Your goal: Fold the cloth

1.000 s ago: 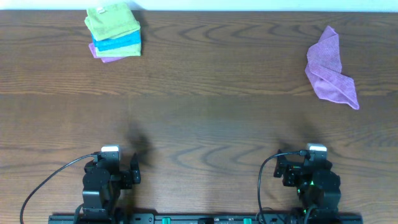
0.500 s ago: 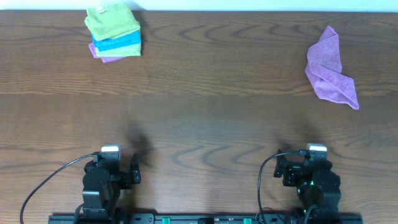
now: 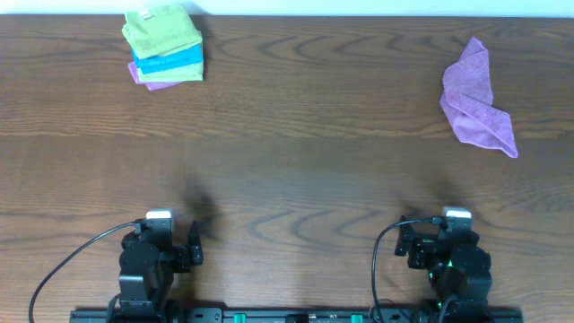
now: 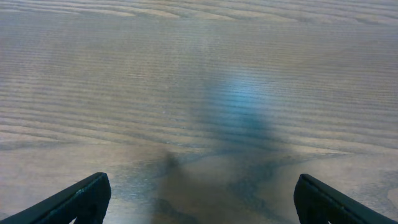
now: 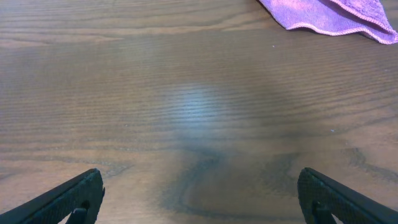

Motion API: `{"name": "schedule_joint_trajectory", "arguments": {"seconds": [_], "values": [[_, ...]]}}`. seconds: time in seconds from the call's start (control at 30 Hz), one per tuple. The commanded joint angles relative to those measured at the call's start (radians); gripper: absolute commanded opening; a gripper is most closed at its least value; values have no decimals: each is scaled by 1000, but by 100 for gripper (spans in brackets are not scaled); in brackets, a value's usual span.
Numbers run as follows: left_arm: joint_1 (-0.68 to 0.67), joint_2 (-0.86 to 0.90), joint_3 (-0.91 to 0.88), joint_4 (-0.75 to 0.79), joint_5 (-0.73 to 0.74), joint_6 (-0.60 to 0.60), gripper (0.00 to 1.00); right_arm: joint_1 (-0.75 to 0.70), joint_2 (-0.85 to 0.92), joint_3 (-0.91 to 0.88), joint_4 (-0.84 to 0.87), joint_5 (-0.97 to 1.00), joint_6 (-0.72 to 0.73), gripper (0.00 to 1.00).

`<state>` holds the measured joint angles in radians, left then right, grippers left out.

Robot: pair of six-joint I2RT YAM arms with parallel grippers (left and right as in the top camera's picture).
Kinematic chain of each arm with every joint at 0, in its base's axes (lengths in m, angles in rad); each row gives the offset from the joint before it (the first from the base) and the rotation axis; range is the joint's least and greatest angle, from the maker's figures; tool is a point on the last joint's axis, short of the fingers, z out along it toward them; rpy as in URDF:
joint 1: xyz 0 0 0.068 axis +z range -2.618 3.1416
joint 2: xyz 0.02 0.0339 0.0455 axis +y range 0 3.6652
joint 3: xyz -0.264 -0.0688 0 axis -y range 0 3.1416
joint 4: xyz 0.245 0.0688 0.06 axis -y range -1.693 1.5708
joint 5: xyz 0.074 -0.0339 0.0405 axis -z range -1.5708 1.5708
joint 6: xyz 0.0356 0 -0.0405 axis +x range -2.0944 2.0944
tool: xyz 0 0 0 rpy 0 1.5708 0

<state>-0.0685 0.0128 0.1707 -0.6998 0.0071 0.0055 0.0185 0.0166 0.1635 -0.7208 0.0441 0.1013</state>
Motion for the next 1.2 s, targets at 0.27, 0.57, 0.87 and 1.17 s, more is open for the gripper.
{"name": "schedule_joint_trajectory", "arguments": {"seconds": [0.27,0.57,0.87,1.17], "values": [[-5,-9,-11,-29,-15,17,95,-40,154,135,14,21,44,99],[-5,-9,-11,-29,-16,17,95,-139,698,599,-83,87,71,99],[-5,-9,-11,-29,-16,17,95,-223,1163,1032,-174,85,110,99],[-5,-9,-11,-29,-16,17,95,-317,1468,1274,-175,79,146,99]]}}
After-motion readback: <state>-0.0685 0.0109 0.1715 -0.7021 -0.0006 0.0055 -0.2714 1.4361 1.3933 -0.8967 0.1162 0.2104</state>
